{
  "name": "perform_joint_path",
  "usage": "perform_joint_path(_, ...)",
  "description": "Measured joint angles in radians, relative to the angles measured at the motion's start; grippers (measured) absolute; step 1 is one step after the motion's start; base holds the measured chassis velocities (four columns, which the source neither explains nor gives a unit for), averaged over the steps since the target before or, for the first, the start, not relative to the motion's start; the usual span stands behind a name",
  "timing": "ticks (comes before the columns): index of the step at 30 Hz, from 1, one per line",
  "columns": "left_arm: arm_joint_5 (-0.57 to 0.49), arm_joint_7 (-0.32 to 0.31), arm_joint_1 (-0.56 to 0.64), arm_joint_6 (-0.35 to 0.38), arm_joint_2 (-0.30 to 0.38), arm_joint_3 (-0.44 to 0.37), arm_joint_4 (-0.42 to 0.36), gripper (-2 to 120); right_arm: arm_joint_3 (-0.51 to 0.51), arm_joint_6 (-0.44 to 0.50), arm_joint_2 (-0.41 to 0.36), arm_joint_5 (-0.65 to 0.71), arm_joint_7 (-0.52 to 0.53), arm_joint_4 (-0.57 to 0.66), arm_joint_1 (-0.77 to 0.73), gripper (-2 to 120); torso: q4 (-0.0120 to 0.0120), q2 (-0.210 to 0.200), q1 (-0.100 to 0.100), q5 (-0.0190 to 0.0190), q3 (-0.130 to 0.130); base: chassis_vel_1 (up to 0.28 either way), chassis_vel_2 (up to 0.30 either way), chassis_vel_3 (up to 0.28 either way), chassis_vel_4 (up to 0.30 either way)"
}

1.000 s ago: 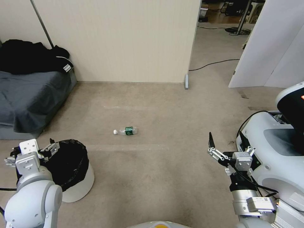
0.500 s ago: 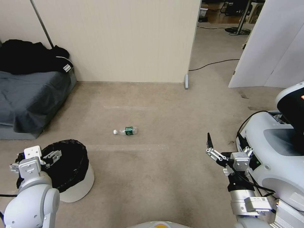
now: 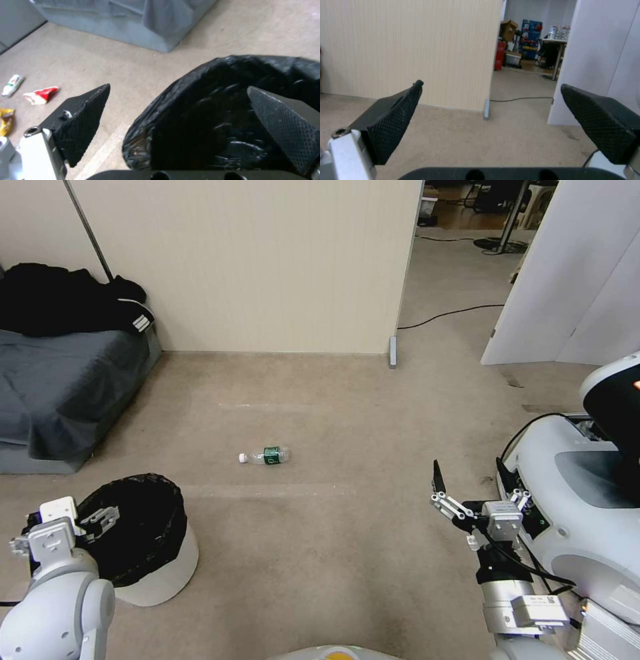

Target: Pick up the trash bin, then pick up the garbage from the floor and place it into the trash bin.

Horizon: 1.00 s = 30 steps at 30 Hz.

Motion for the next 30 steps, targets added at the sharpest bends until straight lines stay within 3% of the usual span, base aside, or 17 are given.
perform_joint_path(30,0.004,-0.023,-0.037,-0.006,-0.004,-0.062,0.213,100,-0.004,-0.002,0.0,-0.003,-0.004,0.006,-0.004,100,0.0,0.0,0.0,0.0,0.0,0.0,0.0,0.0,0.0)
